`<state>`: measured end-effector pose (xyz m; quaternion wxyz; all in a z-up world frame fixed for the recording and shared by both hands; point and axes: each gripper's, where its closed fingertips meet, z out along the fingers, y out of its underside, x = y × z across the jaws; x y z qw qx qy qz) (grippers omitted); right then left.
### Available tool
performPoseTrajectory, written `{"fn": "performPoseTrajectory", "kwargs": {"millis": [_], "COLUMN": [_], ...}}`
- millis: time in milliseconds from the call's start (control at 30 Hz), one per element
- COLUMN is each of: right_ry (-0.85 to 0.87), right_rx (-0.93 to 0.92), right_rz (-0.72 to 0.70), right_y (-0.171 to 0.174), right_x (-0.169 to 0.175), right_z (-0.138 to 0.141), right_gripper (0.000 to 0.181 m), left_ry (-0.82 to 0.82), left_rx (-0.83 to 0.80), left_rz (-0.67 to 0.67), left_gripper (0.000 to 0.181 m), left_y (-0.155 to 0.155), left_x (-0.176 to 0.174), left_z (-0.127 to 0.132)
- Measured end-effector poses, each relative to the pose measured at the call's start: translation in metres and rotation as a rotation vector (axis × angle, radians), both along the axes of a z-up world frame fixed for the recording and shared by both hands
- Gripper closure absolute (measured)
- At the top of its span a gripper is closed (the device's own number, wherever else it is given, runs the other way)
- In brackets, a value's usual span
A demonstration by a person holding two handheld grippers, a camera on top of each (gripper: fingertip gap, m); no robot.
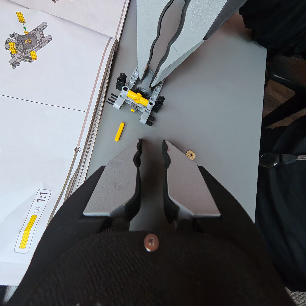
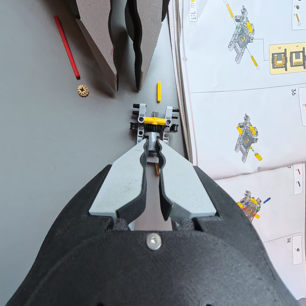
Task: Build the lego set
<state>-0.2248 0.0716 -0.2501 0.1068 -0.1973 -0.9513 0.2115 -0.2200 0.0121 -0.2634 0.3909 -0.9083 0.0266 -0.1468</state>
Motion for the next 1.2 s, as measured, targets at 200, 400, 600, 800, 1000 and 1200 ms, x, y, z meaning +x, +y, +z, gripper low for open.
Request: {"fn": "performPoseTrajectory", "kwargs": {"millis": [200, 400, 600, 800, 1000, 1200], "right_ry": [0.001, 0.0, 0.002, 0.006, 0.002, 0.005], "right_rx": [0.014, 0.004, 0.019, 0.02, 0.026, 0.029], "right_rz": [0.002, 0.003, 0.004, 0.009, 0.013, 0.012], "right_y": [-0.0003, -0.001, -0.0005, -0.0009, -0.0017, -0.0011], "right_x": [0.0002, 0.0001, -0.0003, -0.0001, 0.0008, 0.0002], "right_z": [-0.0002, 0.001, -0.0013, -0.0004, -0.0025, -0.0023], "right_gripper": [0.176, 0.176, 0.176, 0.176, 0.175, 0.175], "left_ry": [-0.001, -0.003, -0.006, -0.007, -0.006, -0.008], "left_rx": [0.0, 0.0, 0.0, 0.0, 0.0, 0.0], "left_rz": [-0.002, -0.003, -0.003, -0.003, -0.003, -0.004], "left_gripper": [0.16, 0.159, 0.159, 0.159, 0.159, 0.159], "left_y": [0.0, -0.0001, -0.0002, -0.0001, -0.0001, 0.0], "left_x": [0.0004, 0.0005, 0.0005, 0.0005, 0.0004, 0.0003], "left_z": [0.0, 0.0001, 0.0002, 0.0002, 0.0001, 0.0001]}}
